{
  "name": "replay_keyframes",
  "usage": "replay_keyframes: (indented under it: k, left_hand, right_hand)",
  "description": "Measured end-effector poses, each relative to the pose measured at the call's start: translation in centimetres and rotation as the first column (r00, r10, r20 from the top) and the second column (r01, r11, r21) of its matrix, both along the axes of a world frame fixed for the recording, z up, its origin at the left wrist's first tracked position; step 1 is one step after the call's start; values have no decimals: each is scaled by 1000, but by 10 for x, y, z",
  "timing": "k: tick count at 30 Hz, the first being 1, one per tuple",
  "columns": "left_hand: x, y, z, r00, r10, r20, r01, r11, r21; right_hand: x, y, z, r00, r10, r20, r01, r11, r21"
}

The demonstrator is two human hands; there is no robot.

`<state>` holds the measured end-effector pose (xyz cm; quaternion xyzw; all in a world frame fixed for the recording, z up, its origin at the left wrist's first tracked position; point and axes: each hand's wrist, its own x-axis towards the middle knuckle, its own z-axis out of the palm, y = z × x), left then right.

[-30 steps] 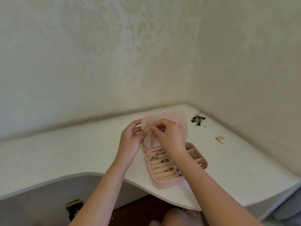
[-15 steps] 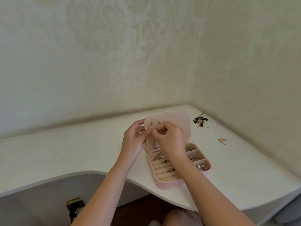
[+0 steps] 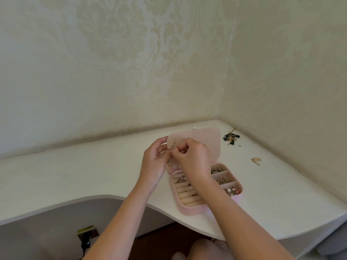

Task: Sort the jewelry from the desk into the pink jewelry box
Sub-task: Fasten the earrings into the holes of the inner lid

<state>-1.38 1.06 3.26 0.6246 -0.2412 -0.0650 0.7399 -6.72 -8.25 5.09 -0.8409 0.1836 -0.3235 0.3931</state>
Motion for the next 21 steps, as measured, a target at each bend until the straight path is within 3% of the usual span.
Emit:
replay_keyframes:
  k: [11, 21]
  left_hand:
    - [7, 2, -3, 997, 15, 71, -19, 998, 65]
    - [6, 2, -2, 999, -22, 49, 20, 999, 35]
  right_hand:
    - [-6, -13, 2, 994, 107, -4, -107, 991, -82]
    - [-7, -28, 26, 958, 161, -239, -238, 910, -339]
